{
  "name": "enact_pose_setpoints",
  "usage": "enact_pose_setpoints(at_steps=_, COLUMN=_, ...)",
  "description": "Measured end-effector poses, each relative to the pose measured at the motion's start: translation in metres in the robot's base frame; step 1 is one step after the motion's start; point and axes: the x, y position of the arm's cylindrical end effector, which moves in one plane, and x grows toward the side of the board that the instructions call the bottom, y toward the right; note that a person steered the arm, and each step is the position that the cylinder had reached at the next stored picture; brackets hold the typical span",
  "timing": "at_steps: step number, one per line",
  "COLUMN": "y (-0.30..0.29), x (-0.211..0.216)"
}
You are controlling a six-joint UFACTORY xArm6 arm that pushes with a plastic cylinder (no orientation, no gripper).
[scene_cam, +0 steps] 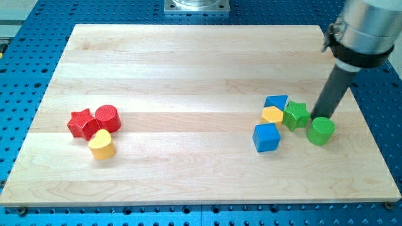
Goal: Place green circle below green star
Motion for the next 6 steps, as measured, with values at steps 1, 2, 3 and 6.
enact_pose_setpoints(at_steps=1, y=-0.034, x=0.004)
enact_pose_setpoints(at_steps=2, y=-0.033, x=0.005)
enact_pose_setpoints(at_steps=3, y=0.037, x=0.021)
enact_pose_setpoints(at_steps=6, y=-0.044, x=0.056)
